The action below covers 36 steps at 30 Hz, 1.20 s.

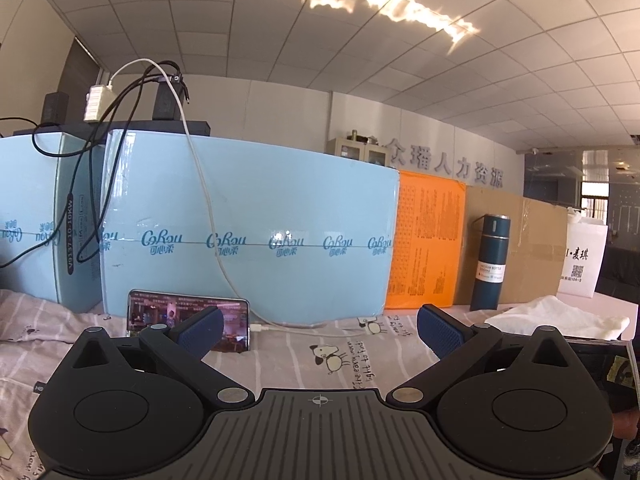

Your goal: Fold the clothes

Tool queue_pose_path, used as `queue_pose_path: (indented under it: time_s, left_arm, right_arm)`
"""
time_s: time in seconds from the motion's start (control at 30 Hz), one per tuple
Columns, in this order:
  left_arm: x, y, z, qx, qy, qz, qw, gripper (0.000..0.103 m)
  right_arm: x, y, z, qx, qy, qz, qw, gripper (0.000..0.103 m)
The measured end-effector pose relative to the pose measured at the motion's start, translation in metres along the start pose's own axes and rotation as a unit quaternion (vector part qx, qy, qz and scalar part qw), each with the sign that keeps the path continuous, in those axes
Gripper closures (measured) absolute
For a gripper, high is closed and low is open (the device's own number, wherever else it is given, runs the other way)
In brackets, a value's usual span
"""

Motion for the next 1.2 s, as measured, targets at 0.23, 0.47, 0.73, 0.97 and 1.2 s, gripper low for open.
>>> queue_pose_path:
  time_s: [0.23, 0.47, 0.73, 0.97, 1.2]
  left_arm:
    - [0.001, -0.001, 0.001, 0.002, 0.0, -0.002, 1.0, 0.0]
    - [-0.002, -0.004, 0.001, 0.005, 0.001, 0.004, 1.0, 0.0]
    - [0.003, 0.002, 0.005, 0.01, 0.011, -0.014, 0.9998, 0.0]
    - [0.004, 0.002, 0.006, 0.005, 0.017, -0.015, 0.9997, 0.0]
    - [0.0, -0.003, 0.006, -0.004, 0.021, -0.009, 0.9997, 0.0]
  right_arm:
    - [-0.001, -0.001, 0.002, 0.003, 0.007, -0.002, 1.0, 0.0]
    - [0.003, 0.002, 0.004, 0.001, 0.015, -0.016, 1.0, 0.0]
    - [0.016, 0.011, 0.003, -0.015, 0.026, -0.064, 0.998, 0.0]
    - [0.018, 0.014, 0.002, -0.019, 0.028, -0.072, 0.997, 0.0]
    - [0.015, 0.01, 0.004, -0.018, 0.029, -0.064, 0.997, 0.0]
Point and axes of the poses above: each gripper's, at about its wrist camera, not at the fingertips, and x roughly against the way its jaws point, z to its left, y to its top, the point moved 9 cm from there along -x, roughly the way its jaws point, and after that the axes turned 5 degrees about -y, right-handed, at the moved point
